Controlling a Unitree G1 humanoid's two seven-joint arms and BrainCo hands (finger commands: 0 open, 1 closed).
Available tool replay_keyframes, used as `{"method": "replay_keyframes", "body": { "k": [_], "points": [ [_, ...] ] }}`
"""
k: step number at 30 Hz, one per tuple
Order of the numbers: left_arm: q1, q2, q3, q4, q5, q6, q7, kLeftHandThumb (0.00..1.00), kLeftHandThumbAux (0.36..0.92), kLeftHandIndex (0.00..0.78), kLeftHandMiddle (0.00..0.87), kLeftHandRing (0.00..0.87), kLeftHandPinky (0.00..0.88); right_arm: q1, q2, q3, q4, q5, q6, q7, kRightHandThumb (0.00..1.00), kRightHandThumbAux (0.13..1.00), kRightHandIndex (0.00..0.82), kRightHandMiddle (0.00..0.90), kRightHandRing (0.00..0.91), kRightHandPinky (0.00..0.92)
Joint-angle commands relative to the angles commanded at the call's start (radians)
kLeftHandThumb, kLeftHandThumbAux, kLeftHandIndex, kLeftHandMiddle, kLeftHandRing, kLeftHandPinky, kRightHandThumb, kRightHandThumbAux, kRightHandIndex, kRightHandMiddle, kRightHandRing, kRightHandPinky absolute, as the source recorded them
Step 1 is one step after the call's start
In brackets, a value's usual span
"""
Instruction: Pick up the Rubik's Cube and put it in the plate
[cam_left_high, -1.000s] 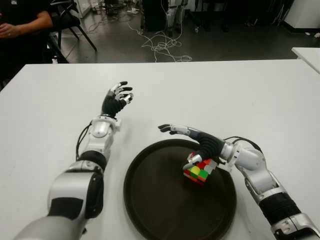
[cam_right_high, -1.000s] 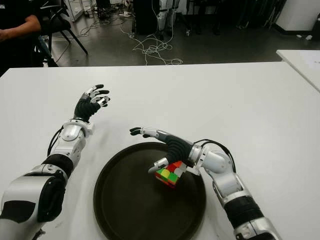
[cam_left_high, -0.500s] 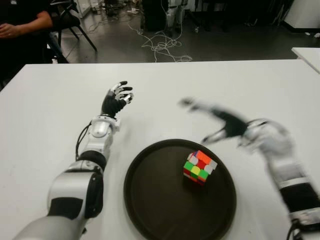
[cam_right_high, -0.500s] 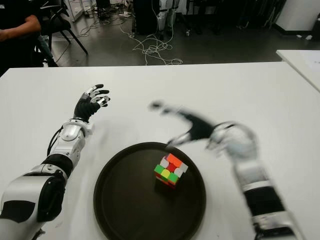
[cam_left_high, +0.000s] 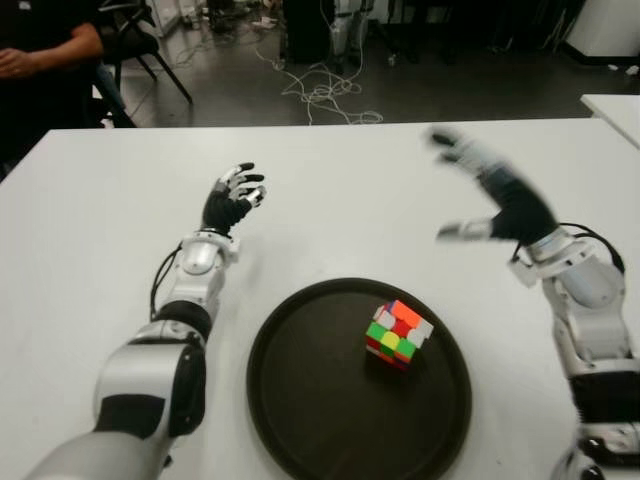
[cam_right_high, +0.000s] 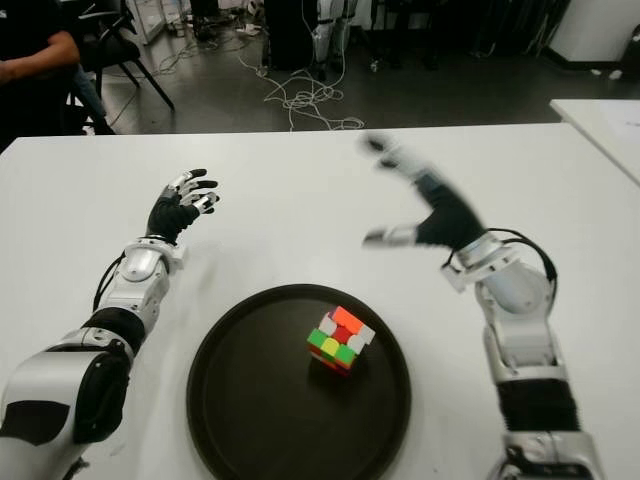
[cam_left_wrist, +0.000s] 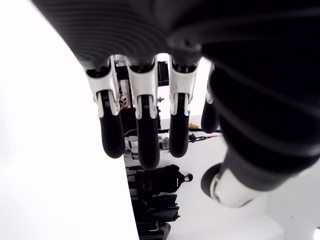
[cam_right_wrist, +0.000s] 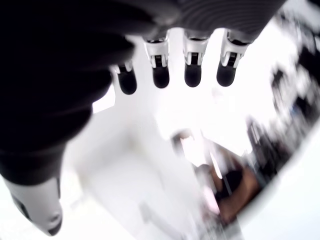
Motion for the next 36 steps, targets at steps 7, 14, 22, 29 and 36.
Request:
{"method": "replay_keyframes", "body": {
  "k": [7,14,22,29,36],
  "points": [
    [0.0,0.002,0.001,0.002,-0.001,0.001,-0.005,0.346,0.765,0.21,0.291,0.316,0.327,-0.104,0.059,-0.011,0.434,-0.351,-0.282,-0.467,0.093,0.762,0.207,0.285,0.285,0.321],
    [-0.004,0.003,0.001,0.004,-0.002,0.016,-0.012,0.35,0.762,0.218,0.293,0.32,0.342,-0.234,-0.036,0.059,0.86,-0.464,-0.23,-0.7,0.094,0.78,0.256,0.359,0.37,0.394],
    [-0.009,0.004,-0.002,0.004,0.002,0.036,-0.004,0.327,0.744,0.219,0.295,0.329,0.349,-0.268,-0.031,0.09,0.941,-0.475,-0.192,-0.709,0.042,0.74,0.24,0.329,0.352,0.379],
    [-0.006,0.008,-0.011,0.002,0.012,0.032,0.003,0.303,0.751,0.216,0.287,0.315,0.329,-0.302,-0.028,0.121,1.019,-0.489,-0.2,-0.722,0.004,0.723,0.211,0.276,0.293,0.309],
    [0.0,0.012,-0.017,-0.001,0.014,0.017,-0.005,0.264,0.738,0.205,0.258,0.28,0.296,-0.312,-0.027,0.134,1.047,-0.472,-0.212,-0.7,0.0,0.706,0.168,0.224,0.231,0.239]
  ]
}}
